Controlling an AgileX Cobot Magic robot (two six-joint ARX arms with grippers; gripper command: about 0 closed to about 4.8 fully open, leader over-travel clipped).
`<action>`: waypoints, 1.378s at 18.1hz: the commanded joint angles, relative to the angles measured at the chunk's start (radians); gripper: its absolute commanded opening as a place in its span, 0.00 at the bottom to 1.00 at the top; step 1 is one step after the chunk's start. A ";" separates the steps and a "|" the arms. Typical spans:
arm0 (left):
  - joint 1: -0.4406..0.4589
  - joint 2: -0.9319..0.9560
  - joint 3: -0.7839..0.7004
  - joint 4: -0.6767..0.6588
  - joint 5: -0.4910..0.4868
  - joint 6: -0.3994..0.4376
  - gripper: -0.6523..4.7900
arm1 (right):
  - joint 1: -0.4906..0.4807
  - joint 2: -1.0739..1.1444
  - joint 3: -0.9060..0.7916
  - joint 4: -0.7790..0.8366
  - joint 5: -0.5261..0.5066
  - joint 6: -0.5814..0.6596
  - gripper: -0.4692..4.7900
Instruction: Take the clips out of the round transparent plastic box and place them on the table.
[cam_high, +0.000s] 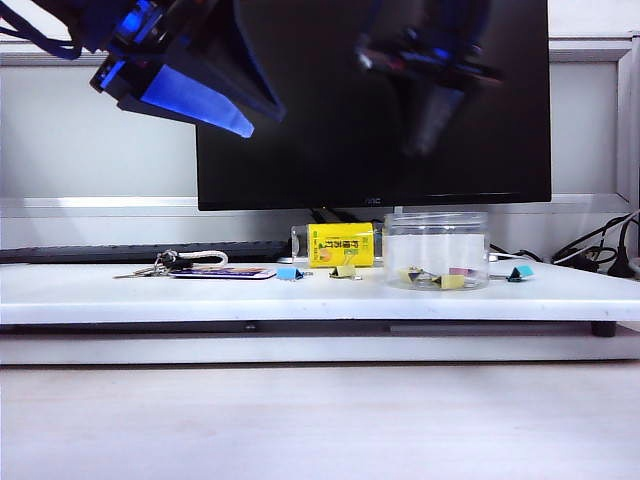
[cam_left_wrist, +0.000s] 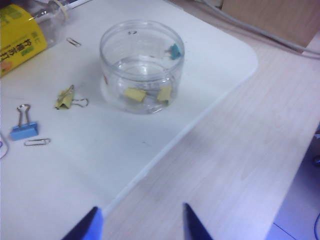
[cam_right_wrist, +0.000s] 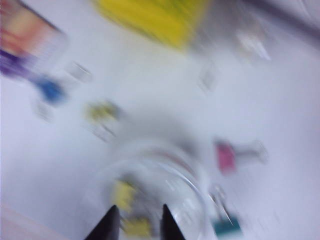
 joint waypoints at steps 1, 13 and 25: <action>-0.001 -0.002 0.006 0.004 0.007 0.000 0.52 | 0.008 0.023 -0.008 -0.034 -0.003 0.021 0.30; -0.001 -0.005 0.049 -0.043 0.097 -0.019 0.52 | 0.008 0.040 -0.175 -0.022 -0.003 0.035 0.30; -0.003 -0.002 0.281 -0.385 0.102 0.008 0.52 | 0.006 0.097 -0.196 -0.020 0.039 0.035 0.30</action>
